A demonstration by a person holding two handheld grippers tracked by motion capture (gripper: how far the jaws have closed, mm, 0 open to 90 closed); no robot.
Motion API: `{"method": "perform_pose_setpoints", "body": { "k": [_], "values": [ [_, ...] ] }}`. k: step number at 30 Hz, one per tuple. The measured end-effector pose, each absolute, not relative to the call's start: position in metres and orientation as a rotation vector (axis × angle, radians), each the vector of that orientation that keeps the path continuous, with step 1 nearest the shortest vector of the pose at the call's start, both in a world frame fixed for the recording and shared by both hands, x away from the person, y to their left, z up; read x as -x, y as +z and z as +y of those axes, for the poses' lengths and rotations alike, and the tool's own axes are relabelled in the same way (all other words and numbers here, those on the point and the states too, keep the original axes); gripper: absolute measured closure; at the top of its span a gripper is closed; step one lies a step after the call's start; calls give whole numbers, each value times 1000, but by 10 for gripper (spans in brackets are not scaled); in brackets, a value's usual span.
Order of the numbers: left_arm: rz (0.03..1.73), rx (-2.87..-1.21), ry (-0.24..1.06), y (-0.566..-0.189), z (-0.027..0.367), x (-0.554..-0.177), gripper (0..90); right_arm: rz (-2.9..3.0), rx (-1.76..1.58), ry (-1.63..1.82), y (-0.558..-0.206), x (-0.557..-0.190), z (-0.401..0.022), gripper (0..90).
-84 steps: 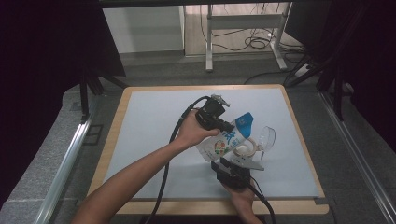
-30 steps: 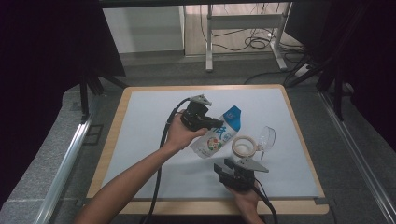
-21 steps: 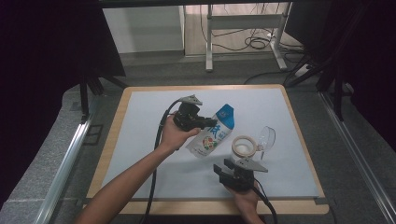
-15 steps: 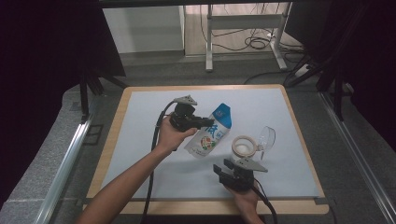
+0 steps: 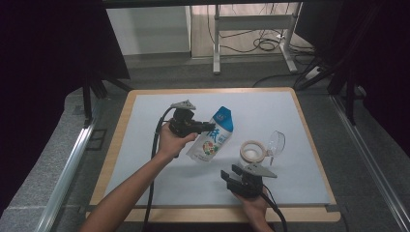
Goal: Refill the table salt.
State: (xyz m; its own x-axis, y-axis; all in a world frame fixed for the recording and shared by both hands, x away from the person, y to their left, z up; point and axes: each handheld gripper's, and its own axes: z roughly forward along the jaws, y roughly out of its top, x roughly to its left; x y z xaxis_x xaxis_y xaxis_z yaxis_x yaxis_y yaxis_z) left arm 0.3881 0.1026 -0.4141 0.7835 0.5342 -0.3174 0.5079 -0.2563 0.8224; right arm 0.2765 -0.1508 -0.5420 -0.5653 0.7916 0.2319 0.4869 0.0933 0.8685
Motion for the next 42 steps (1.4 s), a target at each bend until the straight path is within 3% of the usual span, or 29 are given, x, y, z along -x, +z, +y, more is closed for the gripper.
{"method": "perform_pose_setpoints", "body": {
  "k": [42],
  "values": [
    [972, -1731, 153, -447, 187, -383, 897, 2082, -1265, 1457, -542, -277, -151, 468]
  ]
}}
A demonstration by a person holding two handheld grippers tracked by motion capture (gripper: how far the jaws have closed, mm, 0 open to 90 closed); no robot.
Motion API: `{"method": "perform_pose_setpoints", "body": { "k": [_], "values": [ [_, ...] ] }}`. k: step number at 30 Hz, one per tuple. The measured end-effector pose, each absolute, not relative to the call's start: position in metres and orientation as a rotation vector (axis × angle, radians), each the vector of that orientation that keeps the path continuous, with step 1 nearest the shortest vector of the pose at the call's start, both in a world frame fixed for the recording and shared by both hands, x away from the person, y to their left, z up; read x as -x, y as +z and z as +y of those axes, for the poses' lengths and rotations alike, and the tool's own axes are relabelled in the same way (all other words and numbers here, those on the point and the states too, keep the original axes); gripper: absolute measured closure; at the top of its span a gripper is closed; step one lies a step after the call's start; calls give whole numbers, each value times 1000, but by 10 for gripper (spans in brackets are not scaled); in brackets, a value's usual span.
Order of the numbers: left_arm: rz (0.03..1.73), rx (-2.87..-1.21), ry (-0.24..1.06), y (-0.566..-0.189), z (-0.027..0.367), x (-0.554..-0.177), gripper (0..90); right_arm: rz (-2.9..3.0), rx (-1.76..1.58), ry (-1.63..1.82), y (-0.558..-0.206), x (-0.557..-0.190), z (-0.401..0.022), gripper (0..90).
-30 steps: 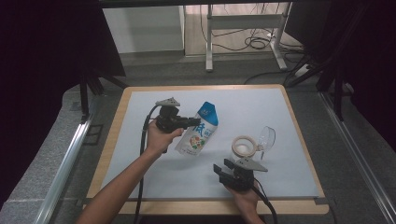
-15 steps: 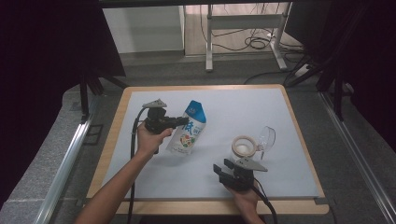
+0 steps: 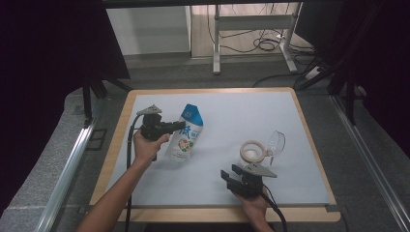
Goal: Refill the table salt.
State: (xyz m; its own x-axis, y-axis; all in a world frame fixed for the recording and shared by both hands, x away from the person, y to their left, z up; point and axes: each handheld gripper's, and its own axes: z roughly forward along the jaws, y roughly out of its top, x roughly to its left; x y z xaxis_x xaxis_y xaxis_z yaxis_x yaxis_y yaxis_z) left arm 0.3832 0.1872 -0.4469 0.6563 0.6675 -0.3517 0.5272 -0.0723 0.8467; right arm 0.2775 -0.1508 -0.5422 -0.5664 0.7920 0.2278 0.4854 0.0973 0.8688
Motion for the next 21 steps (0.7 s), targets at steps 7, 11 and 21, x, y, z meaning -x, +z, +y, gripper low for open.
{"method": "perform_pose_setpoints", "body": {
  "k": [7, 11, 21],
  "values": [
    [986, -1696, 193, -446, 198, -384, 897, 2086, -1264, 1456, -542, -278, -151, 468],
    [1007, -1676, 208, -448, 206, -387, 897, 2088, -1265, 1456, -542, -278, -150, 468],
    [1073, -1609, 266, -459, 231, -391, 897, 2091, -1261, 1451, -543, -278, -150, 465]
  ]
}}
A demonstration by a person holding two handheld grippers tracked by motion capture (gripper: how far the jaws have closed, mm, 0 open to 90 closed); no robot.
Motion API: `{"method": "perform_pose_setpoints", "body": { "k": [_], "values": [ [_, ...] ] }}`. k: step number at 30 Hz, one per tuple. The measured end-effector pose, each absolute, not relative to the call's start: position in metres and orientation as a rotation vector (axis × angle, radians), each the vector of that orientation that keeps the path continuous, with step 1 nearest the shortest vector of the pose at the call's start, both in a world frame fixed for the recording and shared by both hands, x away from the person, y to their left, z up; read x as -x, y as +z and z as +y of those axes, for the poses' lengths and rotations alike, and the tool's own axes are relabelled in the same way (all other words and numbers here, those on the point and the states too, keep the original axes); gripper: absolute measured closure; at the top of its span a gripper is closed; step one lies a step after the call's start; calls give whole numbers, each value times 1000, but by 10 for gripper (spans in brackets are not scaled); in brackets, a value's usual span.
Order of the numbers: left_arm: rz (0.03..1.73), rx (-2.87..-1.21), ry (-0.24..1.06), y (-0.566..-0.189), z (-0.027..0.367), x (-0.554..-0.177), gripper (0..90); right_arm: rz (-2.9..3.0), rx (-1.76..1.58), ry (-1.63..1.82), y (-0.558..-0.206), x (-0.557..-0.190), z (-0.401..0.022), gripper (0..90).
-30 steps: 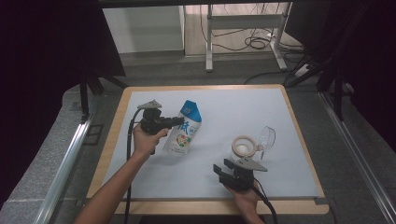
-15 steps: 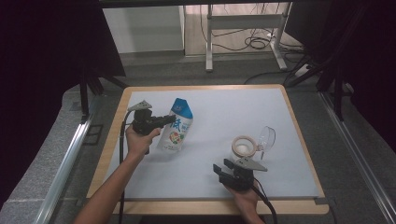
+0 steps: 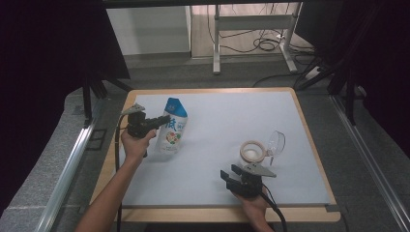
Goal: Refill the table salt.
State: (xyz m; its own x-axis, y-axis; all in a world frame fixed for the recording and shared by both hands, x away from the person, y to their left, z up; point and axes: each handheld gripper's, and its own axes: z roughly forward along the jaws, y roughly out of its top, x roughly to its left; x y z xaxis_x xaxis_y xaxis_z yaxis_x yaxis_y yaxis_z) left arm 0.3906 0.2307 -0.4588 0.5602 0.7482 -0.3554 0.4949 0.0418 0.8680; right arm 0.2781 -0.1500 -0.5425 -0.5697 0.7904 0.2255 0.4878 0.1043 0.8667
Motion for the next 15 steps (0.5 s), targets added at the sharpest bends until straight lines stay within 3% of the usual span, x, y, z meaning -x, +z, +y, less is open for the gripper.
{"method": "perform_pose_setpoints", "body": {
  "k": [15],
  "values": [
    [1087, -1558, 376, -479, 258, -370, 893, 2092, -1264, 1452, -543, -278, -150, 464]
  ]
}}
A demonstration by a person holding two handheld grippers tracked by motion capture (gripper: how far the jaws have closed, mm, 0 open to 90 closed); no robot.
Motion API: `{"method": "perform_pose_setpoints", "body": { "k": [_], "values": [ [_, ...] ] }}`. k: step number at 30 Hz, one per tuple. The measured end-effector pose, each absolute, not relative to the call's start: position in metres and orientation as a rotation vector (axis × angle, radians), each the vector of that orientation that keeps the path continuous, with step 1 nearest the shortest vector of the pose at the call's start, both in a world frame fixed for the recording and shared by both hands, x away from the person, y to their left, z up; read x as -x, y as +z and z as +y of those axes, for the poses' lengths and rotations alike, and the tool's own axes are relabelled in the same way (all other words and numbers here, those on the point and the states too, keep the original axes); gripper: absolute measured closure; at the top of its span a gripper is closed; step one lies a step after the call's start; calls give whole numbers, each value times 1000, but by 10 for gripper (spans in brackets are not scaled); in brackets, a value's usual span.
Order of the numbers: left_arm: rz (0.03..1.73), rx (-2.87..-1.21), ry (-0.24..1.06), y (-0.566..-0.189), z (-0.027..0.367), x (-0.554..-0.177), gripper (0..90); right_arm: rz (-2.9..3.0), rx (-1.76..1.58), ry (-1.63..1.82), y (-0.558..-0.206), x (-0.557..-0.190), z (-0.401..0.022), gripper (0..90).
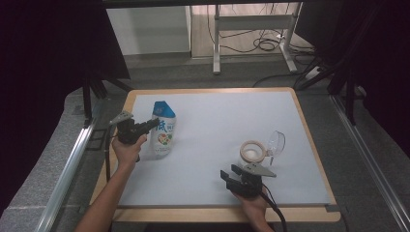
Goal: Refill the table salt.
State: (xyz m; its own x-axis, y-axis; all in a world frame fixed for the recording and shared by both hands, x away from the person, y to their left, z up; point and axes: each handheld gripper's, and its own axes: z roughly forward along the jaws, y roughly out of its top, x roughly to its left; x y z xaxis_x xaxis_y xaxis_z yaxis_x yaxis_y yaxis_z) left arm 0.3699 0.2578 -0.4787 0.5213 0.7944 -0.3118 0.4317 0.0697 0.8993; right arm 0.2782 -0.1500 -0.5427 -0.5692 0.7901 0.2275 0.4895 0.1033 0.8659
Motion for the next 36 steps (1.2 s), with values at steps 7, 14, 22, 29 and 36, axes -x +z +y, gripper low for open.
{"method": "perform_pose_setpoints", "body": {
  "k": [7, 14, 22, 29, 36],
  "values": [
    [1094, -1551, 395, -487, 268, -347, 890, 2088, -1267, 1456, -543, -278, -149, 464],
    [1100, -1548, 403, -494, 277, -333, 883, 2091, -1268, 1451, -542, -279, -150, 460],
    [1107, -1555, 410, -498, 282, -329, 852, 2090, -1268, 1455, -542, -279, -150, 459],
    [1100, -1558, 408, -500, 281, -329, 812, 2088, -1272, 1457, -542, -279, -150, 459],
    [1089, -1563, 422, -500, 280, -329, 702, 2089, -1271, 1456, -542, -279, -150, 457]
  ]
}}
